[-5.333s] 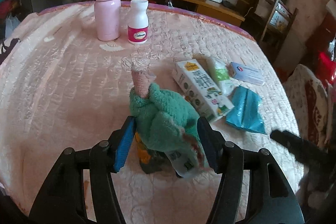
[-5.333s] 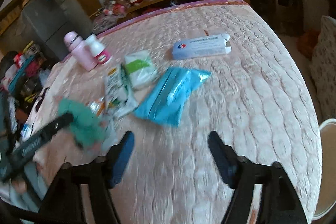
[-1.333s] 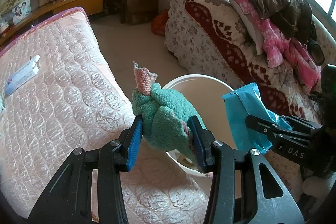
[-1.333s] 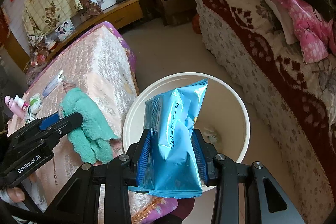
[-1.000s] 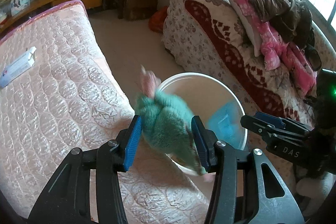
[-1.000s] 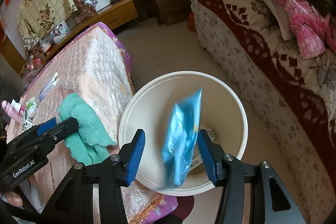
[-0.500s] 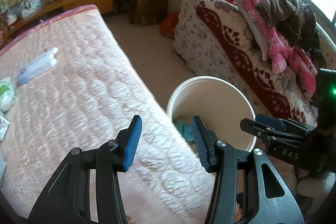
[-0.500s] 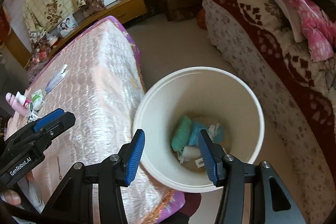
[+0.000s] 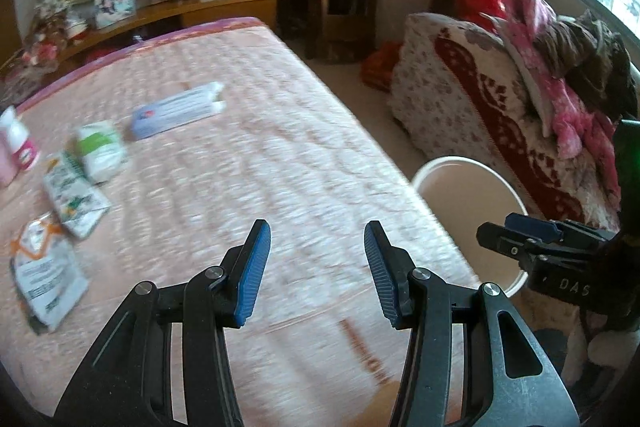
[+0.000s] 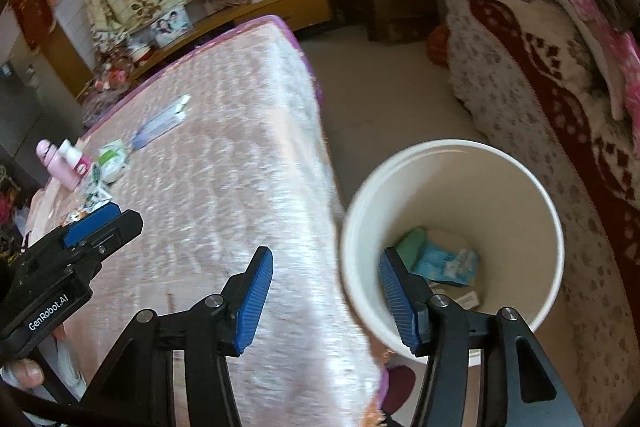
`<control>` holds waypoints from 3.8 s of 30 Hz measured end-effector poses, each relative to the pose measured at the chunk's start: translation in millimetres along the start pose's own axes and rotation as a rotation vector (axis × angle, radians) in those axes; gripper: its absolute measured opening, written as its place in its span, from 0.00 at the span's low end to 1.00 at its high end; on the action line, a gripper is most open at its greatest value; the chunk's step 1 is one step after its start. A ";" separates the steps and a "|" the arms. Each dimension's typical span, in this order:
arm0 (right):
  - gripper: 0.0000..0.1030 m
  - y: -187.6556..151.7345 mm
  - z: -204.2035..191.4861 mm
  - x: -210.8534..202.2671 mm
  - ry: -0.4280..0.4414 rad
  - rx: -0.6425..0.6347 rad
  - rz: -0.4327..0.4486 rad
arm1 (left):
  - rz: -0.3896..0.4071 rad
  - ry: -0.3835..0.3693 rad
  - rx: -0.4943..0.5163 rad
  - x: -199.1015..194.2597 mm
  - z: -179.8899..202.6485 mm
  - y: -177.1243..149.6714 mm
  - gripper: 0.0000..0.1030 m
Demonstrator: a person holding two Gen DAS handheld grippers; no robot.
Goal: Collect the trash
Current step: 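Move both grippers back over the snack packets on the mattress, then grasp the dark snack packet with the left gripper while the right grasps the orange-patterned packet, then carry the dark and orange-patterned packets with both grippers over the bucket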
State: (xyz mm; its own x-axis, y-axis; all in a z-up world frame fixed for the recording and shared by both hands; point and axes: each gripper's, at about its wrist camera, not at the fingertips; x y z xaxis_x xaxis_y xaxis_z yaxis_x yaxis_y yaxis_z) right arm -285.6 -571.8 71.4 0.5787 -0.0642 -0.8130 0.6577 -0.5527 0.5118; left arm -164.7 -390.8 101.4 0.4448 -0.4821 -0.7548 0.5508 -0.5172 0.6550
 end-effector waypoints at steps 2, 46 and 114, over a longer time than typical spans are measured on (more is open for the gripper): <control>0.57 -0.8 -15.3 2.0 0.018 -0.022 -0.003 | 0.002 0.027 -0.016 -8.2 -16.9 -6.4 0.46; 0.79 -34.5 -330.1 95.9 0.422 -0.446 -0.197 | -0.150 0.273 -0.421 -82.8 -309.6 -120.5 0.15; 0.56 -32.9 -223.1 57.1 0.193 -0.380 -0.097 | -0.049 0.224 -0.217 -65.2 -161.7 -72.6 0.15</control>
State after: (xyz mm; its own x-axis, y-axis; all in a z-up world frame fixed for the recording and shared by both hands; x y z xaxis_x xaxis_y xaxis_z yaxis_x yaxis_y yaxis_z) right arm -166.6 -371.9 70.1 0.5613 0.1494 -0.8140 0.8233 -0.2010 0.5308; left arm -119.5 -207.5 97.4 0.5454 -0.2805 -0.7899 0.7024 -0.3614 0.6133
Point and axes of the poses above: each gripper's, at about its wrist camera, not at the fingertips, and x roughly the way its jaws point, z to its right, y to its top, and after that the axes turned 4 degrees about x, right-handed
